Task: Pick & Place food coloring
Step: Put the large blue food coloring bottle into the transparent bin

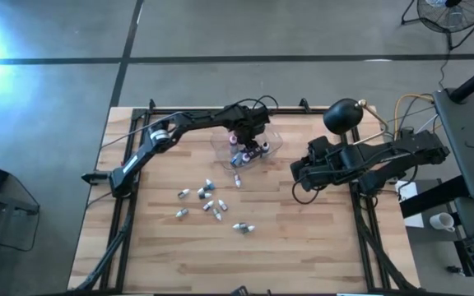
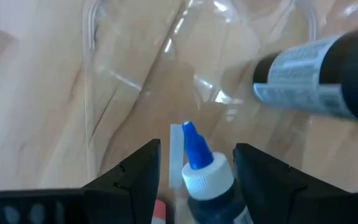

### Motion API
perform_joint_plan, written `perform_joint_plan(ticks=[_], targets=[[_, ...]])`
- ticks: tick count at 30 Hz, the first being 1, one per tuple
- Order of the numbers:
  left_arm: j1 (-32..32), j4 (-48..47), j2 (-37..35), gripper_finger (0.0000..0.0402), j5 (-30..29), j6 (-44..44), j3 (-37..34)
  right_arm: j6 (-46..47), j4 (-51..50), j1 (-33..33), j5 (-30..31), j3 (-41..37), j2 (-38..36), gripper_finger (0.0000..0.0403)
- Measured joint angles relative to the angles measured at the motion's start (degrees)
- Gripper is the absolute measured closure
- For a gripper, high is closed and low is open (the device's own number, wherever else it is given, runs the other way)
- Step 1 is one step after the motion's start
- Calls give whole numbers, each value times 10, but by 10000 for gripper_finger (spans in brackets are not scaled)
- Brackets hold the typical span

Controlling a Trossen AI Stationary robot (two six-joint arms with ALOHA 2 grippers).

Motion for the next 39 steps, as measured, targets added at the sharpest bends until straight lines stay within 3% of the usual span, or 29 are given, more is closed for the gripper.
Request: perform_joint_plan(ticks=[39], targets=[[0, -28, 1, 226, 8, -30, -2, -4, -6, 0, 1, 0, 0, 227]])
